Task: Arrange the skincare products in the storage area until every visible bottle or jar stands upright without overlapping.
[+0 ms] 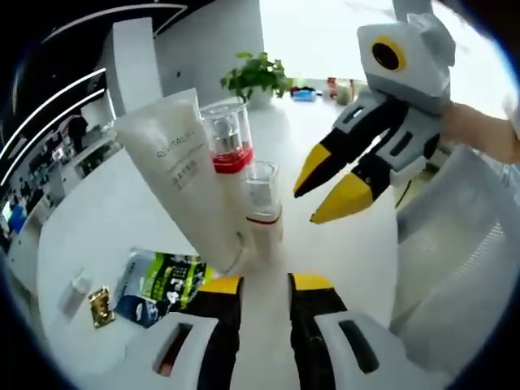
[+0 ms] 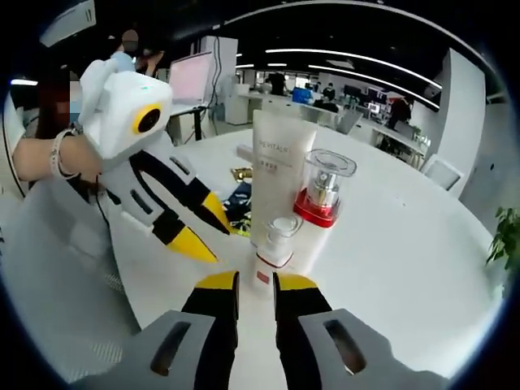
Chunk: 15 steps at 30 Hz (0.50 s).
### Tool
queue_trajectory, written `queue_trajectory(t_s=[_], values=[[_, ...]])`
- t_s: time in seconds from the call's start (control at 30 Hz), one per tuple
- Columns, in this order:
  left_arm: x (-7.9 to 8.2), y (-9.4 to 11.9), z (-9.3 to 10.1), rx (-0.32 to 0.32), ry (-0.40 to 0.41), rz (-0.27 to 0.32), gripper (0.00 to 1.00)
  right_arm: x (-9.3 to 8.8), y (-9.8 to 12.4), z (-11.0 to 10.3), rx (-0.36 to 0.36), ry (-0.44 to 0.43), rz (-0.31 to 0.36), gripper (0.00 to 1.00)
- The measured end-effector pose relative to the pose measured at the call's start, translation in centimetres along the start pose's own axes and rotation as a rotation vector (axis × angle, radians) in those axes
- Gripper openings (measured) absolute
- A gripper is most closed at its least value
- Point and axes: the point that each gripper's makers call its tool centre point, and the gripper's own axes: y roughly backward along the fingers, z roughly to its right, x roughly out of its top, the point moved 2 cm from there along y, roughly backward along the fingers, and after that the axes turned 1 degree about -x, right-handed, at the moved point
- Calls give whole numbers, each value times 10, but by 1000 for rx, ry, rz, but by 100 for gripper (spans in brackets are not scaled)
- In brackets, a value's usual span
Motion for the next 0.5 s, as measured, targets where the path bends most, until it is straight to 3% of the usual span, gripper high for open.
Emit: queue_trajectory(t_s=[0.5], values=[[-20,53,-17,68,70,-61,38,27,19,-12,-7,-8,37,35]])
